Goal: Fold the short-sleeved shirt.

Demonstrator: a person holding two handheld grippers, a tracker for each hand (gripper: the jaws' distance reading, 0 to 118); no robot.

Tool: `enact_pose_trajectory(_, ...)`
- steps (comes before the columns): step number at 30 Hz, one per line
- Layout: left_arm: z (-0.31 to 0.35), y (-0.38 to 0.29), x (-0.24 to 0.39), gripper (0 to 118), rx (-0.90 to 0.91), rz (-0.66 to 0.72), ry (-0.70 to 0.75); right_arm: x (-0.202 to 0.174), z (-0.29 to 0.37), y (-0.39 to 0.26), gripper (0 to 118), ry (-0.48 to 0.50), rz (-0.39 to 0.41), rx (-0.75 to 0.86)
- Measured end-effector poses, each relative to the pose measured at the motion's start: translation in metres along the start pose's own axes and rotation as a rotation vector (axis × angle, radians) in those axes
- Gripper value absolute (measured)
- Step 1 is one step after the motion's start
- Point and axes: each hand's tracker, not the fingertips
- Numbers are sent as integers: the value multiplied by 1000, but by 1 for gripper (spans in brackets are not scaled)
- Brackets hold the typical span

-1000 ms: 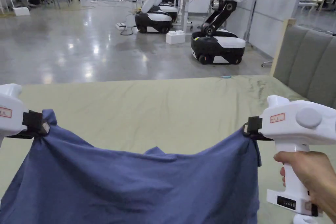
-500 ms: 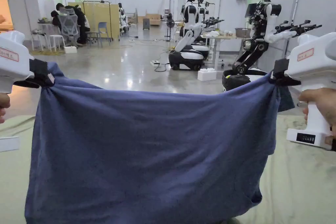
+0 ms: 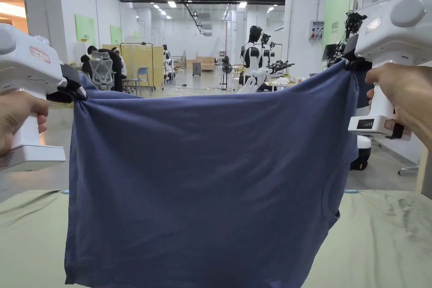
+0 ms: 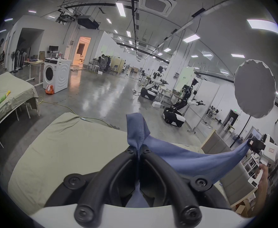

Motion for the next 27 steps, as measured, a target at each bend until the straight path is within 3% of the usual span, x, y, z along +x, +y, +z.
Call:
enact_pose_trajectory(16, -61, 36, 21, 2, 66, 82, -72, -17, -20, 31, 4, -33, -3, 78)
enact_pose_trajectory(27, -79, -20, -1, 2, 16, 111, -111, 1, -26, -11, 4, -3, 21, 50)
